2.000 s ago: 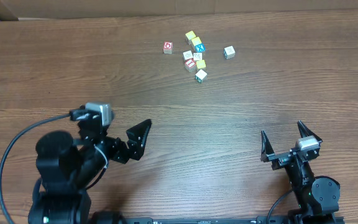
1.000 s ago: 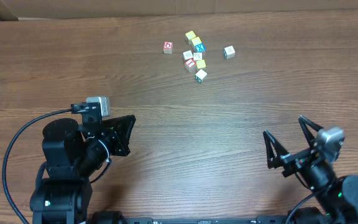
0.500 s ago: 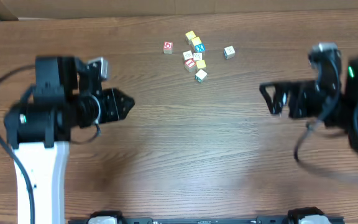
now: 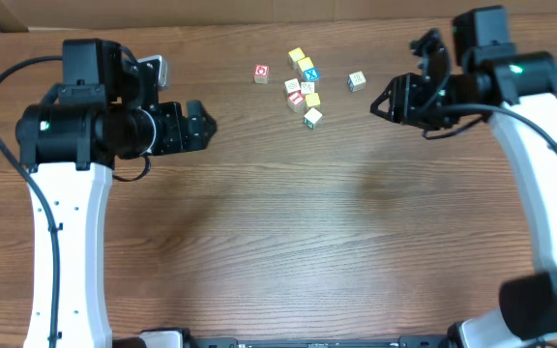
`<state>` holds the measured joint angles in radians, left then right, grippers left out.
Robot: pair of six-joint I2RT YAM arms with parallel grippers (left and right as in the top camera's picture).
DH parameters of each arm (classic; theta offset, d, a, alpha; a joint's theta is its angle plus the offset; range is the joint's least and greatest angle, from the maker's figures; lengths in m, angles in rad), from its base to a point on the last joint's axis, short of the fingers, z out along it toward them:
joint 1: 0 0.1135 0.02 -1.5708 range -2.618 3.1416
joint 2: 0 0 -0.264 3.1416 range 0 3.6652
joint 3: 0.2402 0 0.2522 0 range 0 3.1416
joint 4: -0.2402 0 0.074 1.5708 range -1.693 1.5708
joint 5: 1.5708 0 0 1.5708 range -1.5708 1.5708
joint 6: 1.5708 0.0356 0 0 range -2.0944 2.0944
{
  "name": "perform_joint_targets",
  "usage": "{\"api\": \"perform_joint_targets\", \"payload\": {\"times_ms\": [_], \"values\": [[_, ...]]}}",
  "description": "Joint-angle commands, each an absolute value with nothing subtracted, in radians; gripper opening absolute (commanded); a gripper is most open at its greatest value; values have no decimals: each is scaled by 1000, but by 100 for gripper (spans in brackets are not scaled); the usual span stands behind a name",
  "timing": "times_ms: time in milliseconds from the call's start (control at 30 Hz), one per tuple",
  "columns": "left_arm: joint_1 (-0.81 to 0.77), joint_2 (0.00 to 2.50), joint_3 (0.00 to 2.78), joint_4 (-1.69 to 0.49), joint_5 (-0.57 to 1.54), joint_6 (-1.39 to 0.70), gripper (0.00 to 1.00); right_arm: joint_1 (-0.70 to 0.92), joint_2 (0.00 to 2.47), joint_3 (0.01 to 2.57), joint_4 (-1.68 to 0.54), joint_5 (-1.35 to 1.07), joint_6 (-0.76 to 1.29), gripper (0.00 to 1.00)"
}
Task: Flip 5 blocks
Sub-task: 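Raise both arms and move the right gripper over the block cluster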
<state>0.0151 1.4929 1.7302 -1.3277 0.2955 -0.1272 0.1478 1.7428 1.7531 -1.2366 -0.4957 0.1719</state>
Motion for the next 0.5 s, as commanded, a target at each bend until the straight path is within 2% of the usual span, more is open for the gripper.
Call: {"api": "perform_joint_targets", "payload": {"times_ms": [0, 67, 133, 167, 200, 233, 300, 467], "values": [[20, 1532, 1753, -1326, 251, -120, 4, 221, 1811, 1777, -1209, -402, 177, 49], [20, 1553, 1749, -1331, 251, -120, 5, 266, 1848, 1777, -1188, -341, 177, 55], [20, 1573, 1741, -1333, 251, -120, 28, 307, 1874, 1777, -1163, -287, 181, 61], [20, 1586, 1737, -1335, 251, -119, 43, 326, 1884, 1777, -1149, -261, 185, 68], [20, 1598, 1736, -1336, 249, -119, 65, 348, 1896, 1777, -1129, -232, 184, 75], [20, 1613, 1736, -1335, 247, -119, 100, 370, 1907, 1777, -1109, -205, 184, 80], [20, 1639, 1736, -1335, 247, -119, 100, 406, 1926, 1777, -1073, -150, 184, 86], [20, 1710, 1736, -1334, 247, -119, 100, 470, 1972, 1767, -963, -17, 184, 87]]}}
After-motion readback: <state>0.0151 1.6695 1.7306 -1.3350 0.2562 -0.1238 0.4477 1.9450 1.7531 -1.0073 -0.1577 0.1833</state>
